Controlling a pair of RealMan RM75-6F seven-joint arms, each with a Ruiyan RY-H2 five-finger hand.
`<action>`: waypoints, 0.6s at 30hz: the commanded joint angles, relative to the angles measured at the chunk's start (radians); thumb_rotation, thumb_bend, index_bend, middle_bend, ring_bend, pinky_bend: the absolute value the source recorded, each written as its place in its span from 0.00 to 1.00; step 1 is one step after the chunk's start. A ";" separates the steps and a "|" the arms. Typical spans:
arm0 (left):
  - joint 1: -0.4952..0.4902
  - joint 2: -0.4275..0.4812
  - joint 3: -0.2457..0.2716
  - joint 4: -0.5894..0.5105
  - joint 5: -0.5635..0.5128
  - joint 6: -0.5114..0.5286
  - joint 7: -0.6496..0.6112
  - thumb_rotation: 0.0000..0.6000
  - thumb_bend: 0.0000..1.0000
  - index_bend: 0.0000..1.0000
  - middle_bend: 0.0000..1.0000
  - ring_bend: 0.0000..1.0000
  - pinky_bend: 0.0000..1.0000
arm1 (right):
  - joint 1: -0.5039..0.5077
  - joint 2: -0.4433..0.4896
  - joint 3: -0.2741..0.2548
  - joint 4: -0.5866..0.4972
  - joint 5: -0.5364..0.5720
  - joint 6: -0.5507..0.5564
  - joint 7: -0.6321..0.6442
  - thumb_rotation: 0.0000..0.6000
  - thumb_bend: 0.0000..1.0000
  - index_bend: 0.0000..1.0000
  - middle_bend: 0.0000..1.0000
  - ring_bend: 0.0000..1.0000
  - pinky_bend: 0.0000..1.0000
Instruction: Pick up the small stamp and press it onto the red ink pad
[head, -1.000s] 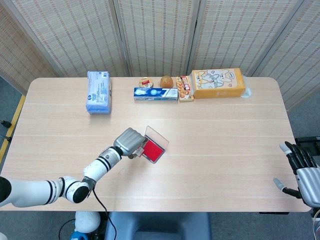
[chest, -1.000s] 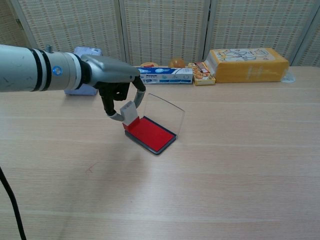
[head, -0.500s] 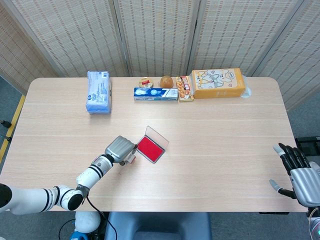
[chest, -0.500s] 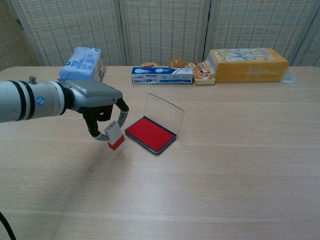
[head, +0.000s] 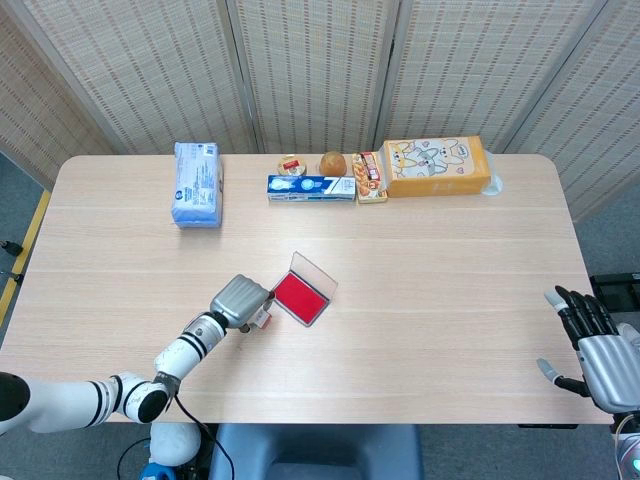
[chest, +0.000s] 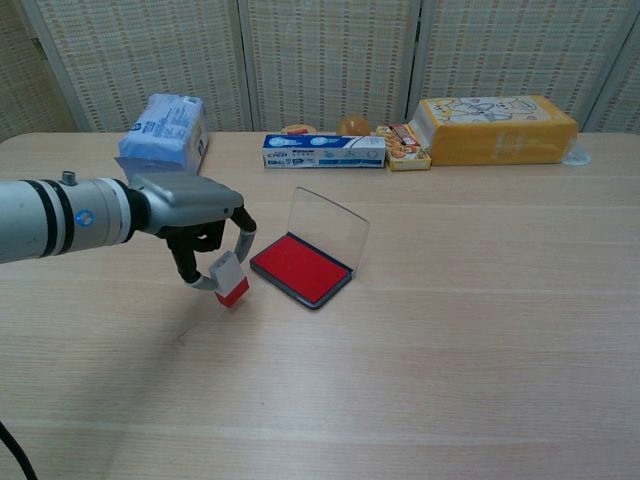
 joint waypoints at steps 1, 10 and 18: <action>0.008 -0.009 -0.002 0.017 0.010 -0.013 -0.011 1.00 0.32 0.67 1.00 1.00 0.94 | 0.003 -0.002 0.002 0.000 0.002 -0.004 -0.004 1.00 0.25 0.00 0.00 0.00 0.00; 0.032 -0.022 -0.012 0.062 0.033 -0.040 -0.049 1.00 0.32 0.62 1.00 1.00 0.94 | 0.016 -0.004 0.006 0.000 0.016 -0.027 -0.012 1.00 0.25 0.00 0.00 0.00 0.00; 0.045 -0.032 -0.022 0.077 0.051 -0.054 -0.063 1.00 0.32 0.49 1.00 1.00 0.94 | 0.012 -0.005 0.005 -0.001 0.017 -0.019 -0.013 1.00 0.25 0.00 0.00 0.00 0.00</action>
